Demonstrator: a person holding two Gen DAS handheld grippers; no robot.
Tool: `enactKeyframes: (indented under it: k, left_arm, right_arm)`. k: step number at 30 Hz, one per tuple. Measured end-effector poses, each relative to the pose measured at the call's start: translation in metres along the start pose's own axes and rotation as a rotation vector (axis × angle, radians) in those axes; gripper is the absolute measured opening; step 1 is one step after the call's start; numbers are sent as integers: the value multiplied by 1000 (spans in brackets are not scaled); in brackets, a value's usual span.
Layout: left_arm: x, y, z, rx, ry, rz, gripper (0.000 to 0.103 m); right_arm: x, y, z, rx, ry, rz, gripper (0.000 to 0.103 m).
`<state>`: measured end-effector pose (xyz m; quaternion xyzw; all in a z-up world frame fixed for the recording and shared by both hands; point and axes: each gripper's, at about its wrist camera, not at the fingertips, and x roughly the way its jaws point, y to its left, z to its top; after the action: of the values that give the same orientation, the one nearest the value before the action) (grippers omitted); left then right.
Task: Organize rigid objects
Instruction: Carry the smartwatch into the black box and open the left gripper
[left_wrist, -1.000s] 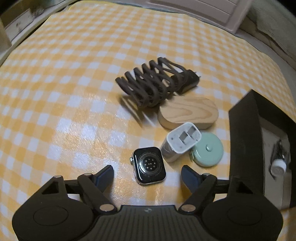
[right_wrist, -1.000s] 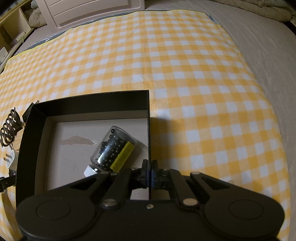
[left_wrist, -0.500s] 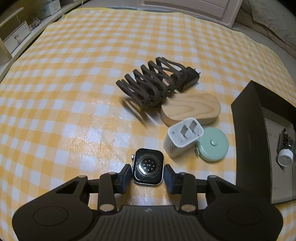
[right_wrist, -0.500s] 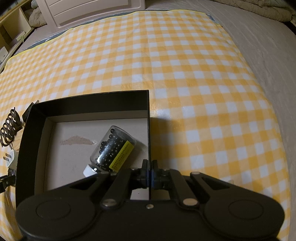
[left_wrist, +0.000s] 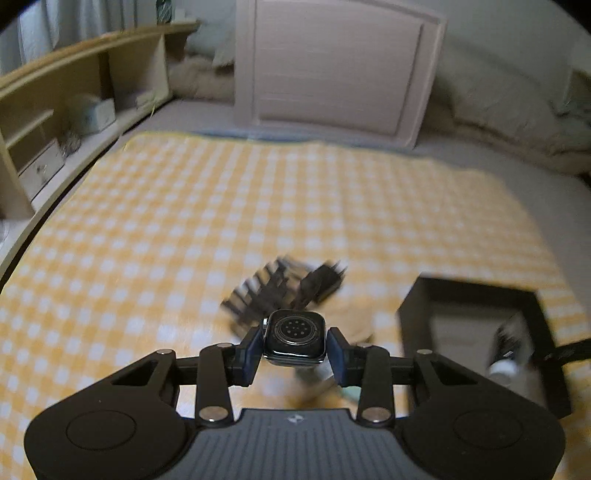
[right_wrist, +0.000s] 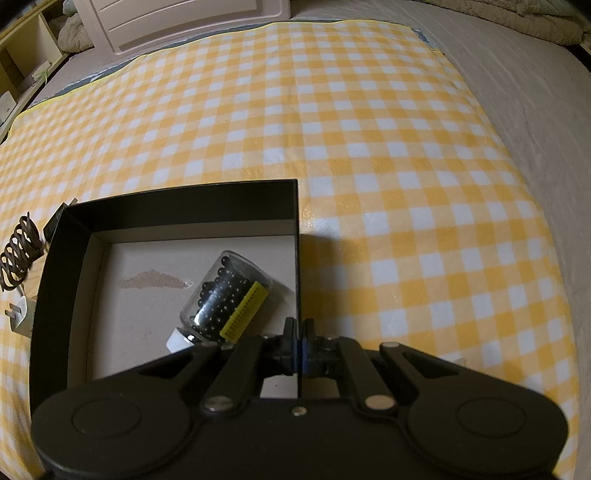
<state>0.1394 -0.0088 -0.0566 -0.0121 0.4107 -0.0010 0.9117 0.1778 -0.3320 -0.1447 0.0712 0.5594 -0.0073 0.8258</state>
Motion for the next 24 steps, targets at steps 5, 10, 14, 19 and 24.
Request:
enactKeyframes:
  k: [5, 10, 14, 19, 24]
  left_arm:
    - [-15, -18, 13, 19, -49, -76, 40]
    - [-13, -45, 21, 50, -54, -146, 40]
    - [-12, -73, 20, 98, -37, -217, 39]
    - [0, -106, 12, 153, 20, -297, 40]
    - [20, -136, 4, 222, 62, -326, 40]
  right_arm:
    - [0, 0, 0, 1, 0, 1, 3]
    - [0, 0, 0, 0, 0, -1, 3]
    - [0, 1, 0, 3, 0, 4, 3]
    - [0, 0, -1, 3, -1, 4, 3]
    - [0, 1, 0, 4, 0, 7, 3]
